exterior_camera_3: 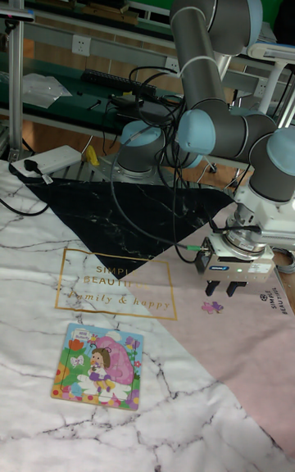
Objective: Assemble one piece of a puzzle
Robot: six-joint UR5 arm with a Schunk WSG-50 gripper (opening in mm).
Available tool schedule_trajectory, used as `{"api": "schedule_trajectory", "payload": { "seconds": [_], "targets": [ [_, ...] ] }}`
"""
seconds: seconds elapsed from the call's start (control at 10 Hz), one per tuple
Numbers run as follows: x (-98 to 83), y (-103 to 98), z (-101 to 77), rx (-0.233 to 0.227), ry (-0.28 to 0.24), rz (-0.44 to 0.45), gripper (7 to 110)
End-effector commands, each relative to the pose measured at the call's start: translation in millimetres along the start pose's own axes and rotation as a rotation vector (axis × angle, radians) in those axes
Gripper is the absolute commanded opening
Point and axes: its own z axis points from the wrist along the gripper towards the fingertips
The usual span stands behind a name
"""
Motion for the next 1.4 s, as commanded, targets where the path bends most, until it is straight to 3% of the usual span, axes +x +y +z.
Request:
{"api": "schedule_trajectory", "payload": {
  "seconds": [0.0,0.1,0.2,0.3,0.4,0.5,0.6,0.7,0.9,1.3],
  "targets": [
    [-5.2,6.0,-1.2,-0.029,-0.019,0.014,44],
    [-12.6,2.7,6.9,-0.022,-0.053,0.019,44],
    [-15.2,3.4,24.9,-0.048,-0.089,0.036,44],
    [-6.0,3.1,29.9,-0.047,-0.057,0.073,66],
    [-0.1,-8.7,34.2,0.005,-0.027,0.082,66],
    [5.0,-8.7,36.1,0.016,-0.01,0.09,66],
    [4.1,1.5,37.4,-0.011,-0.019,0.106,66],
    [2.7,10.6,39.1,-0.036,-0.027,0.125,44],
    [4.2,15.1,40.3,-0.046,-0.023,0.162,44],
    [-1.0,17.3,38.6,-0.053,-0.039,0.137,44]
  ]
}}
